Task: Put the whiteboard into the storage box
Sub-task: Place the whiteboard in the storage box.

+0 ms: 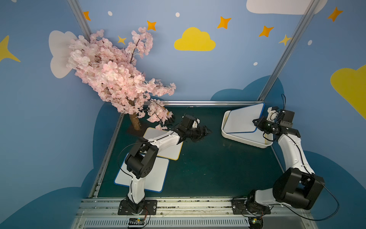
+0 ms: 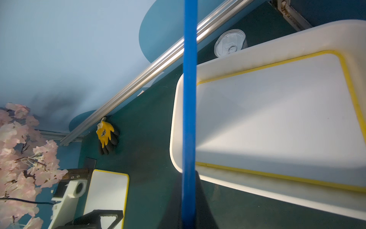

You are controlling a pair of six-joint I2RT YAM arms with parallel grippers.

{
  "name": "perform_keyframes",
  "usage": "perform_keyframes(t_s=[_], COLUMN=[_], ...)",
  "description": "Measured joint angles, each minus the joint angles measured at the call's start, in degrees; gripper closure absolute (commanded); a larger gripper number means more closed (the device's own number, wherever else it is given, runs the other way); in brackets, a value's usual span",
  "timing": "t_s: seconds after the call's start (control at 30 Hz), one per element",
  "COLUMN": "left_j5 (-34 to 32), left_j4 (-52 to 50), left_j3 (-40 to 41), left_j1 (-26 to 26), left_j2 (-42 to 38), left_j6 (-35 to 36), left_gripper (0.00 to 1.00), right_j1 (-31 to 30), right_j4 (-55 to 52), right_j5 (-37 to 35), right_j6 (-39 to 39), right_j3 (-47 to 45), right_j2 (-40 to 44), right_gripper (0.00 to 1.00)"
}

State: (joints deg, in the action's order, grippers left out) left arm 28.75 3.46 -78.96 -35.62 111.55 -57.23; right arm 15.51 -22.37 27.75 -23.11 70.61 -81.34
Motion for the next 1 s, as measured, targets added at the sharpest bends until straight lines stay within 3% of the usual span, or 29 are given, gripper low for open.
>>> perform_keyframes(t_s=[0.63,1.0], left_j5=[0.2,1.2], left_j4=[0.0,1.2], left_j3=[0.0,0.0], left_j1=[0.4,0.4], left_j2=[0.0,0.1], left_j6=[-0.9,-1.2], left_gripper=[0.12,0.12], right_j1=[-0.2,2.9], right_j4=[13.7,19.2], right_j5=[10.2,14.8], right_j6=[-11.2,-14.1], right_j3=[-8.8,-12.7], right_j2=[-4.6,-7.0], right_gripper=[1.00,1.00])
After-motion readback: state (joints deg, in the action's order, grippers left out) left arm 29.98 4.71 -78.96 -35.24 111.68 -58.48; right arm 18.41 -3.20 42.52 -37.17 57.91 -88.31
